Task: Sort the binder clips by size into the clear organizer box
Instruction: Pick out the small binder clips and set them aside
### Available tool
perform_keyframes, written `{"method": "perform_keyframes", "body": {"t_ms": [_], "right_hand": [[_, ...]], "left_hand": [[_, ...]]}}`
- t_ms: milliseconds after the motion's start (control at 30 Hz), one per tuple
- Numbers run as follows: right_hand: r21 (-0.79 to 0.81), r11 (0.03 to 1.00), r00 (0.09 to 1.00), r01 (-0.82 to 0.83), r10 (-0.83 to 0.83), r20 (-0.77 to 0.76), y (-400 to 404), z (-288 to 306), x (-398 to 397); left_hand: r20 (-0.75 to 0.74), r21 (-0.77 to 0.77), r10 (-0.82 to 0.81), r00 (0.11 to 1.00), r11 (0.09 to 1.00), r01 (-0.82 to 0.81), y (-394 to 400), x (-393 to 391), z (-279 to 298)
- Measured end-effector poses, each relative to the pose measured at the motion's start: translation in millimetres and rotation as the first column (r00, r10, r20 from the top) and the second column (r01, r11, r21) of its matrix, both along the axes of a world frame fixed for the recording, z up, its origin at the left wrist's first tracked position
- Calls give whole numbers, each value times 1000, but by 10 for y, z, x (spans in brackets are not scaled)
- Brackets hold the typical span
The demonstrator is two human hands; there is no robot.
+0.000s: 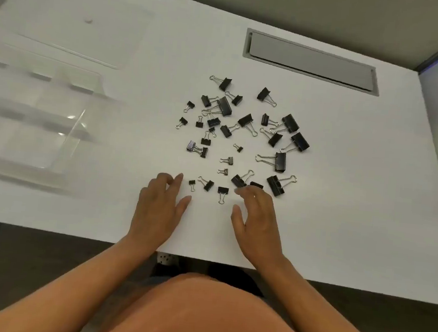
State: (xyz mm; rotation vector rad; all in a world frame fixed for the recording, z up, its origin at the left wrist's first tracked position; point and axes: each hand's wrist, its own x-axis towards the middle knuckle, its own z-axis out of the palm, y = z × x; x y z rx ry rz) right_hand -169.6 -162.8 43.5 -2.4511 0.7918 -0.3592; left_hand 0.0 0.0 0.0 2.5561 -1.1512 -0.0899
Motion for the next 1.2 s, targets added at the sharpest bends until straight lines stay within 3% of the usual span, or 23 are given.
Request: {"method": "perform_keyframes", "body": {"t_ms": [367, 567, 733, 900, 1200], "right_hand": [[10, 991, 988, -133, 132, 82, -699, -70, 254], [-1, 966, 963, -257, 256, 88, -919, -130, 479], [-19, 933, 933, -359, 358, -47, -899, -159, 737], [-46, 923, 916, -382, 371, -155, -816, -190, 870], [-32, 939, 921, -343, 329, -207, -753, -206, 1009]], "left_hand": [[-42, -7, 155, 987, 988, -156, -410, -156, 32], [-227, -117, 321, 919, 928, -353, -500, -306, 114], [-414, -190, 398, 818, 842, -506, -594, -338, 348], [-629, -200, 358, 690, 783, -588, -756, -300, 418], [-855, -78, 238, 461, 820, -567, -816, 14, 477]]}}
